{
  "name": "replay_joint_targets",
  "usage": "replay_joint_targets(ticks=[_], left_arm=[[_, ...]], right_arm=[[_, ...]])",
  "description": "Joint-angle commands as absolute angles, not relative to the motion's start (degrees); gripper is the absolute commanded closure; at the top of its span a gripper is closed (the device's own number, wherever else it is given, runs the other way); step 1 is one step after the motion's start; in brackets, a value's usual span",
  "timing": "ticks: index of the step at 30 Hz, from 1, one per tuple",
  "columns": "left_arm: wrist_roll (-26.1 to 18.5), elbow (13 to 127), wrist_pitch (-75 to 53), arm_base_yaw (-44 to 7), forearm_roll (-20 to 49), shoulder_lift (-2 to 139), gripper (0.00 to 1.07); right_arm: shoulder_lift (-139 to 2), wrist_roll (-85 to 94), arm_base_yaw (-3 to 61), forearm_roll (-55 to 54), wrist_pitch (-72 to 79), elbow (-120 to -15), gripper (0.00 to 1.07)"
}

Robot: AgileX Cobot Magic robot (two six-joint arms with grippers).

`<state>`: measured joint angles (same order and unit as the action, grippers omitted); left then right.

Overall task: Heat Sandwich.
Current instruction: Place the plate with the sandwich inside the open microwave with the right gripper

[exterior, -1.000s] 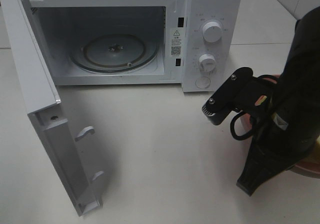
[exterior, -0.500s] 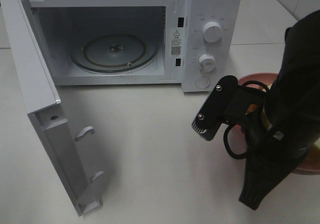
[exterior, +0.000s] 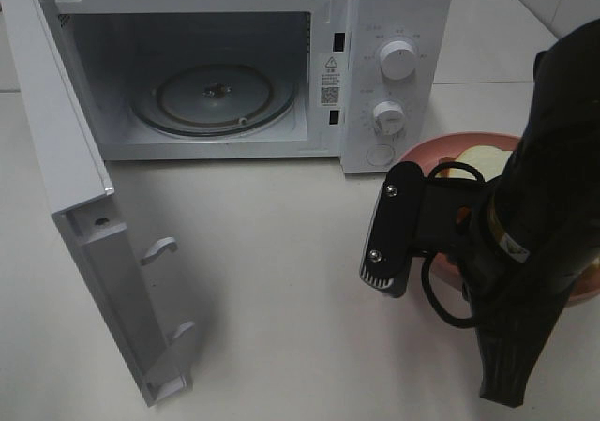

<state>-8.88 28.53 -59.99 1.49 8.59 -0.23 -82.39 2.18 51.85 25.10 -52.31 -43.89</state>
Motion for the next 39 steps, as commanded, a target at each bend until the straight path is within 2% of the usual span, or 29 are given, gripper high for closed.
replay_joint_targets(ticks=[1, 39], left_arm=[[-8.6, 28.4, -59.5, 1.1, 8.6, -1.7, 0.09], [-8.6, 28.4, -59.5, 1.1, 8.6, -1.7, 0.09]], right_arm=[[-82.0, 6.2, 52.1, 26.9, -51.4, -43.6, 1.07], [-82.0, 43.9, 52.1, 26.2, -37.5, -43.6, 1.05]])
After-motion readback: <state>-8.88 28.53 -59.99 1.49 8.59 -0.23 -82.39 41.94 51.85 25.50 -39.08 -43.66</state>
